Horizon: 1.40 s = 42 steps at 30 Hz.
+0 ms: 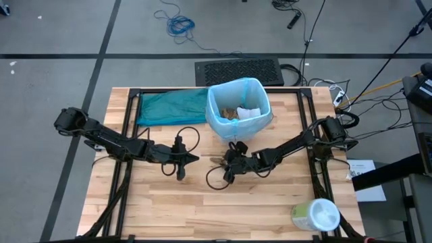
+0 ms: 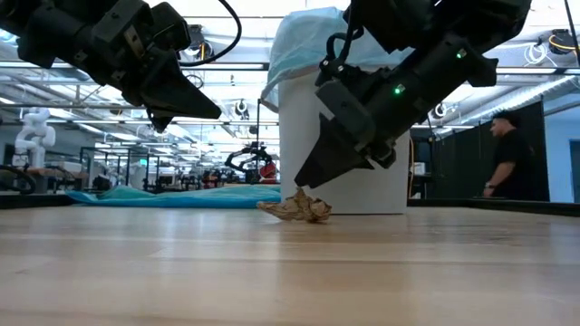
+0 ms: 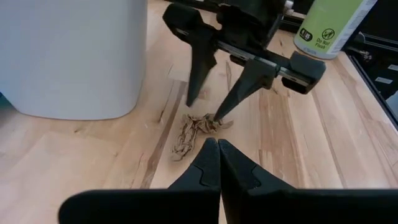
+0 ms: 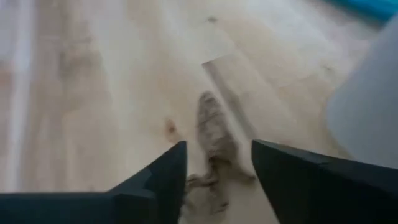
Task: Place trash/remove bag and relplace
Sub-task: Put the brown napkin into the blue trash bin
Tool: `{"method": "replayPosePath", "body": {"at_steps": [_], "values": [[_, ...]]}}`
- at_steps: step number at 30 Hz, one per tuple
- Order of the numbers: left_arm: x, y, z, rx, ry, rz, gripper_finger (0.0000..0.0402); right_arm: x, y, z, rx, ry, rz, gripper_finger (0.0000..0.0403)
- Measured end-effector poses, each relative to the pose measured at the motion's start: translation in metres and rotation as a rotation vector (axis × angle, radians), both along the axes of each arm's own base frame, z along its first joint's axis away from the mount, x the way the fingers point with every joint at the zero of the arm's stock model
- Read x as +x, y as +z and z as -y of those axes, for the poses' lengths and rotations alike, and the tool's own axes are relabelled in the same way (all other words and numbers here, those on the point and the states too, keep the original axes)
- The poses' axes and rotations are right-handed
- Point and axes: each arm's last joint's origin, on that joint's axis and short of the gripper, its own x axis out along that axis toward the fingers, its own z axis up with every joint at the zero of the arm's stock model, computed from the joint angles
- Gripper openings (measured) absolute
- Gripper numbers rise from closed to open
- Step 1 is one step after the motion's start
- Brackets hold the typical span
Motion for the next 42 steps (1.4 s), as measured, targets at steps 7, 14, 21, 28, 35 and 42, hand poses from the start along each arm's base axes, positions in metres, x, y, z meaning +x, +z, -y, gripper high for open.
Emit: {"method": "replayPosePath", "body": {"at_steps": [7, 14, 21, 28, 35, 42], "values": [[0.000, 0.000, 0.000, 0.000, 0.000, 0.000, 0.0000, 0.000, 0.000, 0.000, 0.003, -0.010, 0.003, 0.0117], [0.000, 0.000, 0.000, 0.000, 0.000, 0.000, 0.0000, 0.000, 0.000, 0.000, 0.006, -0.014, 0.006, 0.0187], [0.000, 0.000, 0.000, 0.001, 0.000, -0.001, 0.0000, 0.003, -0.013, 0.001, -0.007, -0.009, -0.017, 0.0237], [0.000, 0.000, 0.000, 0.001, 0.000, 0.001, 0.0000, 0.011, -0.035, 0.000, -0.010, -0.036, -0.045, 0.0199], [0.001, 0.001, 0.000, -0.003, 0.000, 0.014, 0.0000, 0.026, -0.013, -0.023, -0.062, 0.097, -0.051, 0.0023], [0.004, 0.011, 0.001, -0.012, -0.008, 0.120, 0.0000, 0.048, 0.051, -0.051, -0.198, 0.224, -0.083, 0.0006]]}}
